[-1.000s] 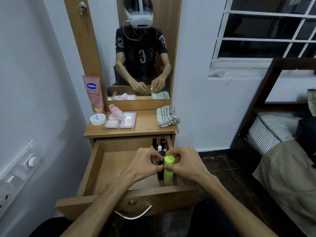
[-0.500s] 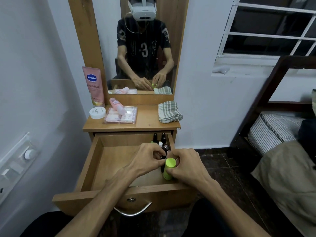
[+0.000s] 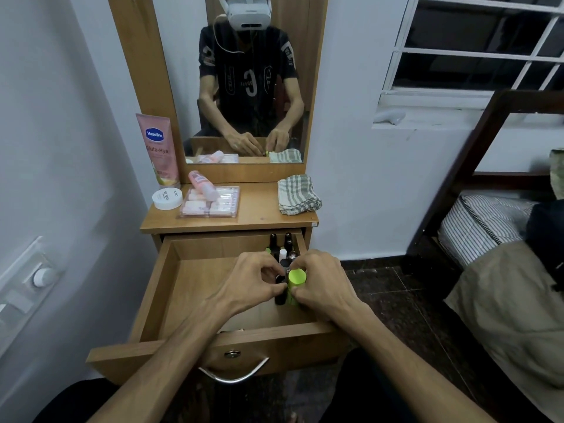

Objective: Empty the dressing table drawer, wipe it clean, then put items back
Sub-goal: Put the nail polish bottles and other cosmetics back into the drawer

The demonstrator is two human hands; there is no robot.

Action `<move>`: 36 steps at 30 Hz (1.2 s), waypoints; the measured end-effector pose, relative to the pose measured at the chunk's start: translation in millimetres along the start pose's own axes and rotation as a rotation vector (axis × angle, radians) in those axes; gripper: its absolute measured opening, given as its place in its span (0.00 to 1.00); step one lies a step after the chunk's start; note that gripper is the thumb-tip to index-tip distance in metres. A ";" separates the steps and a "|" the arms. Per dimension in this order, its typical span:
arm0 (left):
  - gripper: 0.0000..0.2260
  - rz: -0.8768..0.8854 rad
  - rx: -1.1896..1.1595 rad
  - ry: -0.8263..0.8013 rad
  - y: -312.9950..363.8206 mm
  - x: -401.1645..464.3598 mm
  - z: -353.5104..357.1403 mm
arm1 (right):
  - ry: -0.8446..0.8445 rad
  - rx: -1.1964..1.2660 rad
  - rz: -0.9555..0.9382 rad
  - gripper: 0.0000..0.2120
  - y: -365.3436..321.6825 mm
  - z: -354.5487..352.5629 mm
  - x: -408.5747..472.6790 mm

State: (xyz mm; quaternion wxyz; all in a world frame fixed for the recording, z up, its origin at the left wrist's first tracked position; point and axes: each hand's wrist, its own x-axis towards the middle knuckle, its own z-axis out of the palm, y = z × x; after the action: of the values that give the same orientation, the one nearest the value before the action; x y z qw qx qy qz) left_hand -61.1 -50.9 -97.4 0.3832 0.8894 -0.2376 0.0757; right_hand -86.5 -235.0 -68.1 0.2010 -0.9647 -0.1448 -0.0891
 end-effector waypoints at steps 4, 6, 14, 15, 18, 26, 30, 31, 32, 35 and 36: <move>0.08 0.013 0.009 0.006 -1.8 0.2 0.3 | -0.012 -0.004 0.023 0.15 1.0 2.3 3.1; 0.09 0.024 0.020 0.008 -2.8 0.0 1.0 | -0.021 0.002 0.028 0.16 1.7 3.2 2.5; 0.13 0.002 0.032 0.006 -5.5 -1.4 1.6 | -0.045 0.016 0.033 0.23 4.7 3.6 -4.7; 0.13 0.000 0.033 -0.001 -5.9 -1.8 1.8 | -0.049 0.022 0.034 0.25 5.2 3.1 -5.8; 0.14 0.004 0.032 -0.003 -6.3 -2.3 2.0 | -0.033 0.034 0.034 0.28 6.6 0.3 -7.2; 0.08 0.049 0.074 0.149 3.5 -6.6 -19.4 | 0.111 0.121 -0.058 0.10 -12.6 -10.7 10.6; 0.03 0.010 0.207 0.369 -2.5 -4.5 -47.7 | 0.198 0.193 -0.044 0.04 -40.8 -16.2 37.8; 0.03 -0.014 0.237 0.435 -5.5 -3.3 -56.3 | 0.216 0.215 -0.035 0.04 -49.3 -17.1 47.9; 0.03 -0.048 0.263 0.501 -9.2 -1.3 -64.8 | 0.226 0.240 -0.017 0.04 -56.9 -16.4 59.4; 0.06 -0.208 0.310 0.645 -23.2 7.2 -91.2 | 0.242 0.311 0.050 0.04 -79.2 -8.7 103.5; 0.09 -0.275 0.317 0.670 -29.9 10.7 -98.3 | 0.248 0.323 0.059 0.05 -86.3 -6.2 117.7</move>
State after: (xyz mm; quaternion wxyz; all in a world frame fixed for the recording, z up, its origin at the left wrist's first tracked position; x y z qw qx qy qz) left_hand -32.7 33.4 -45.0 0.3038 0.8870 0.0366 0.3457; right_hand -3.5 -133.2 -4.2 0.3721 -0.9053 -0.1031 -0.1771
